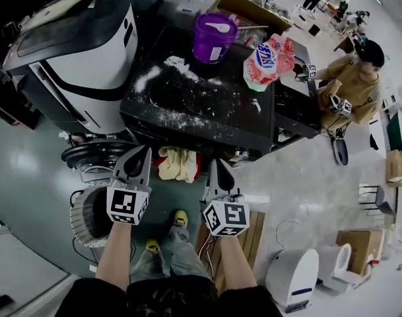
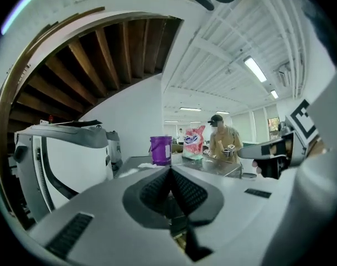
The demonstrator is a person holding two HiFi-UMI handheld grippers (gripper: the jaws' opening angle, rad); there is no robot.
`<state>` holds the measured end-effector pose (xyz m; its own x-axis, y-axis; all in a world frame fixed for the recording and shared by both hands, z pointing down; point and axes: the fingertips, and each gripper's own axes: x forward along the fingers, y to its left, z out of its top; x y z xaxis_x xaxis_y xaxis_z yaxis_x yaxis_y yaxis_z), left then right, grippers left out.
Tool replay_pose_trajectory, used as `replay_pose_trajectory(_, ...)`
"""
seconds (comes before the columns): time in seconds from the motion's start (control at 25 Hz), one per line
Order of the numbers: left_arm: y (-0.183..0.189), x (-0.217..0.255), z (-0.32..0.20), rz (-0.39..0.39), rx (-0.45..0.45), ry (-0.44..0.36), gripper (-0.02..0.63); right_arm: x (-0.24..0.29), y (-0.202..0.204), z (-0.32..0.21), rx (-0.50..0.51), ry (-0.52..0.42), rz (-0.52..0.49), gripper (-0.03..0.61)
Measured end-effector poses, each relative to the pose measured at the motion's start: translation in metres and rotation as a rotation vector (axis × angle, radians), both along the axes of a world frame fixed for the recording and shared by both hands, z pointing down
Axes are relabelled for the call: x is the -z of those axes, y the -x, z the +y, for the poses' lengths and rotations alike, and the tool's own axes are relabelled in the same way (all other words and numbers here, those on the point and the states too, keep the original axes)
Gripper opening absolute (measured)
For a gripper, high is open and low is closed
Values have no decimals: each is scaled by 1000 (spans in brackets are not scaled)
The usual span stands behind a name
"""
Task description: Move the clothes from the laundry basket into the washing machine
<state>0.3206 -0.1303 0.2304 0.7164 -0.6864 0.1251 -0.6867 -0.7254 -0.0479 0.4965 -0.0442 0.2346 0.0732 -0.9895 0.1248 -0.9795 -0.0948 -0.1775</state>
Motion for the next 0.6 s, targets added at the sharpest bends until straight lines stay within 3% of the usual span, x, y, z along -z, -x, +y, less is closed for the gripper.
replay_pose_trajectory(0.12, 12, 22, 12, -27, 4, -3, 11, 29, 9, 6, 24, 2, 14, 3)
replay_pose_trajectory(0.28, 35, 45, 17, 4, 39, 20, 11, 52, 10, 14, 27, 17, 42, 3)
replay_pose_trajectory(0.6, 76, 101, 21, 1, 83, -31, 11, 91, 21, 24, 47, -7, 54, 3)
